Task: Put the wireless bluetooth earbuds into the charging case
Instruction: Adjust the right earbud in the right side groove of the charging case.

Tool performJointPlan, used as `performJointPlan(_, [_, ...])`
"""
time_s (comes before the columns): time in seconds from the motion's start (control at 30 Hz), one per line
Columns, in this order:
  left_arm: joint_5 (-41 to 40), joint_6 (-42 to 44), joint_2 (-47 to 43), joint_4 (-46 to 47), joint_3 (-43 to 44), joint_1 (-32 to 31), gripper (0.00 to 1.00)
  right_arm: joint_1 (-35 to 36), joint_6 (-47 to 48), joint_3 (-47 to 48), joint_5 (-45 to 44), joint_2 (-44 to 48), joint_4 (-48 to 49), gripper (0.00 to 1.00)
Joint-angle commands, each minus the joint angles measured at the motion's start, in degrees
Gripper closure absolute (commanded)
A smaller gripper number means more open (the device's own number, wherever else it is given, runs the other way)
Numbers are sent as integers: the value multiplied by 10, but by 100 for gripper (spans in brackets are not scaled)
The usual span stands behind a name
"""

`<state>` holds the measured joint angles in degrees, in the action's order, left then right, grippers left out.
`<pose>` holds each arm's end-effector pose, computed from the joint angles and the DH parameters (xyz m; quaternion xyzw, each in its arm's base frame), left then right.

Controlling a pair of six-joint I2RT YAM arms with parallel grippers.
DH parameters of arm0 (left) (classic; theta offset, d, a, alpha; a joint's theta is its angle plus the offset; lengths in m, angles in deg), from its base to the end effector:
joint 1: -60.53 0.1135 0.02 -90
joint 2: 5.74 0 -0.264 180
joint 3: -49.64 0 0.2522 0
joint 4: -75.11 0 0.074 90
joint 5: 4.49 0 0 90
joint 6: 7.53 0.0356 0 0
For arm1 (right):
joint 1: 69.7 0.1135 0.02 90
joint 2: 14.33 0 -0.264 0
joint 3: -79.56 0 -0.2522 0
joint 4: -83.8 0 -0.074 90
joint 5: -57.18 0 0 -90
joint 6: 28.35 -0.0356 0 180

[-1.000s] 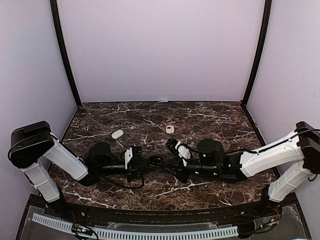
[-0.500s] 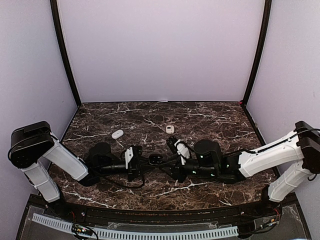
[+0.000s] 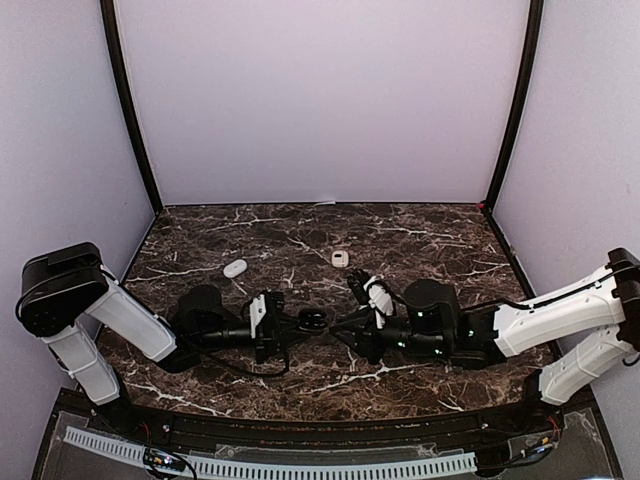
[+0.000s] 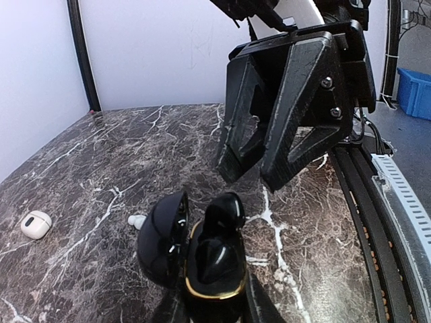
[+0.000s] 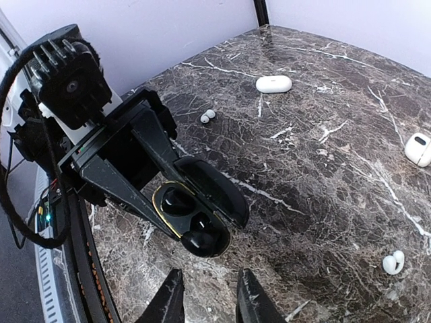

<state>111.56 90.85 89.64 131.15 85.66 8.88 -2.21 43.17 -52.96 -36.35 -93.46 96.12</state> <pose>0.1609 -0.2286 0.1532 0.4884 0.5362 -0.3989 0.5611 0.1124 0.2655 0.2042 -0.3220 0.7493 0.3758 0.4400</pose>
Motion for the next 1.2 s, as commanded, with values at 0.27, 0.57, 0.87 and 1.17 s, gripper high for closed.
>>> performJointPlan(0.27, [33,0,-12,22,5,-4,90,1,47,19,-8,-6,-2,73])
performJointPlan(0.57, [36,-1,-11,22,5,-4,90,9,50,31,-12,-27,2,73])
performJointPlan(0.87, [36,-3,-9,23,6,-4,90,13,52,49,-34,-50,5,75])
performJointPlan(1.17, [36,0,-10,21,6,-4,90,14,50,55,-45,-53,7,82])
